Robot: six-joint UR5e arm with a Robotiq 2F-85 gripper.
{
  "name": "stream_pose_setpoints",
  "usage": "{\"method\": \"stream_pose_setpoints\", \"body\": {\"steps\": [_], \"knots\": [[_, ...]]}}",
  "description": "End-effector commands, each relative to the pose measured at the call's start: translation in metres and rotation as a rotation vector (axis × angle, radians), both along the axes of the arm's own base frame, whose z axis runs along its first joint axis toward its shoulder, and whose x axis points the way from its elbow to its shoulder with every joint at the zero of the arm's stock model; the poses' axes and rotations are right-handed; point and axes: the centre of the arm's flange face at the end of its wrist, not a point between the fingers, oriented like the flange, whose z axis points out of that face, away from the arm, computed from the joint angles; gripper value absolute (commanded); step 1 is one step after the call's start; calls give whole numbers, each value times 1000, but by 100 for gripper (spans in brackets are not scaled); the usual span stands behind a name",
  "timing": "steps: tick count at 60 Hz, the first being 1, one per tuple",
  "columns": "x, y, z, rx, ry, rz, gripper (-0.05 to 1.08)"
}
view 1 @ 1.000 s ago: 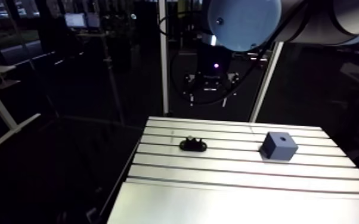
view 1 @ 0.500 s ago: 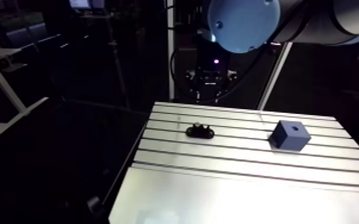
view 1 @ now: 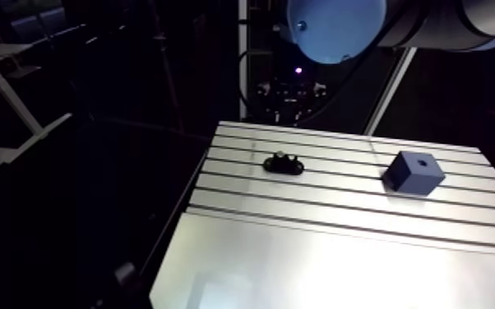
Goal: Pick up the M10 bolt and insert it into the hex recess until seated.
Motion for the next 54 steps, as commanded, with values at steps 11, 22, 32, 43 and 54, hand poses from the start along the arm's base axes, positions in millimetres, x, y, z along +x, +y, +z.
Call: {"method": "stream_pose_setpoints", "body": {"steps": [11, 22, 32, 43, 54], "knots": [[-9, -2, -18, -5, -25, -11, 52], [-9, -2, -26, -6, -39, -11, 52], [-8, -3, -30, -6, -47, -9, 52], [-6, -8, -39, -3, -62, 0, 52], [-7, -7, -46, 5, -73, -2, 52]]}}
